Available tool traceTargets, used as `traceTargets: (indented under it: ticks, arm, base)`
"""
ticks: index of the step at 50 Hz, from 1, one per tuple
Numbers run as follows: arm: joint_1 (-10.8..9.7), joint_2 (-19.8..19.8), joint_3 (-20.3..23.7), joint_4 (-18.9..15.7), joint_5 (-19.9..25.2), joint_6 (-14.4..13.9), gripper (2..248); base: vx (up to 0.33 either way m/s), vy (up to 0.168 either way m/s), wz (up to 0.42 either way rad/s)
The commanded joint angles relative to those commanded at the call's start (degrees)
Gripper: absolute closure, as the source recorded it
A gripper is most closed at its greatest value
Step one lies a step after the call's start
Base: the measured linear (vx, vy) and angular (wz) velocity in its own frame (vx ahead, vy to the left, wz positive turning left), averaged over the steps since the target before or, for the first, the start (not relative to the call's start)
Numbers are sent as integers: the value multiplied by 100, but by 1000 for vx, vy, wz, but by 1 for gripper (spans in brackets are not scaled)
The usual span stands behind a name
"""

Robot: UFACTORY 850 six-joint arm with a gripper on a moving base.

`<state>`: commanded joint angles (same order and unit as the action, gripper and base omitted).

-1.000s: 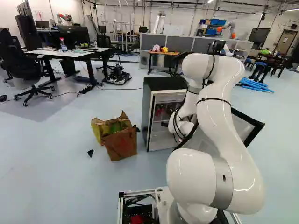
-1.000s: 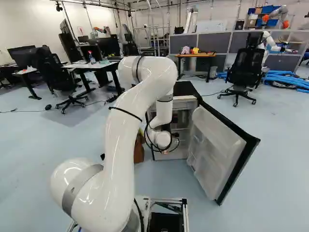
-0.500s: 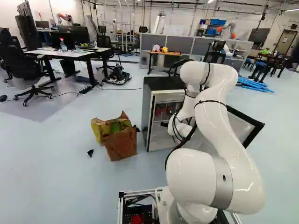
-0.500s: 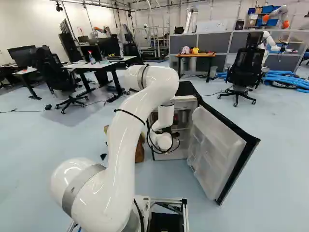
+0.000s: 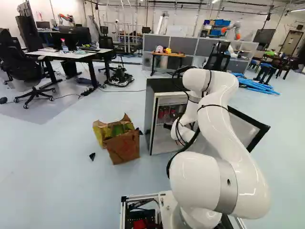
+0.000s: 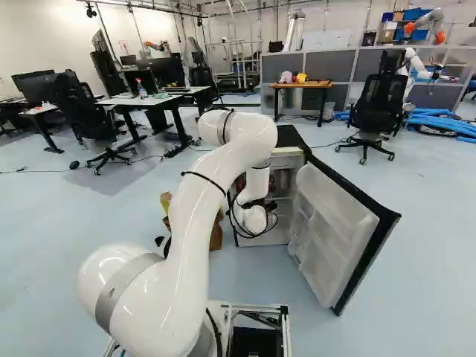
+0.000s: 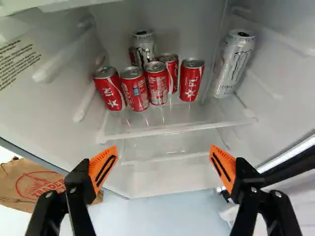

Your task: Grab a drink from the fridge

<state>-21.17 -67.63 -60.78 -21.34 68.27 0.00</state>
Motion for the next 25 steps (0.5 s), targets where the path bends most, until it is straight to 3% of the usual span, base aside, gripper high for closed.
traceTargets:
  ticks: [25]
  arm:
    - [-46,-96,-194,-297,281,0,3]
  base:
    - [0,0,0]
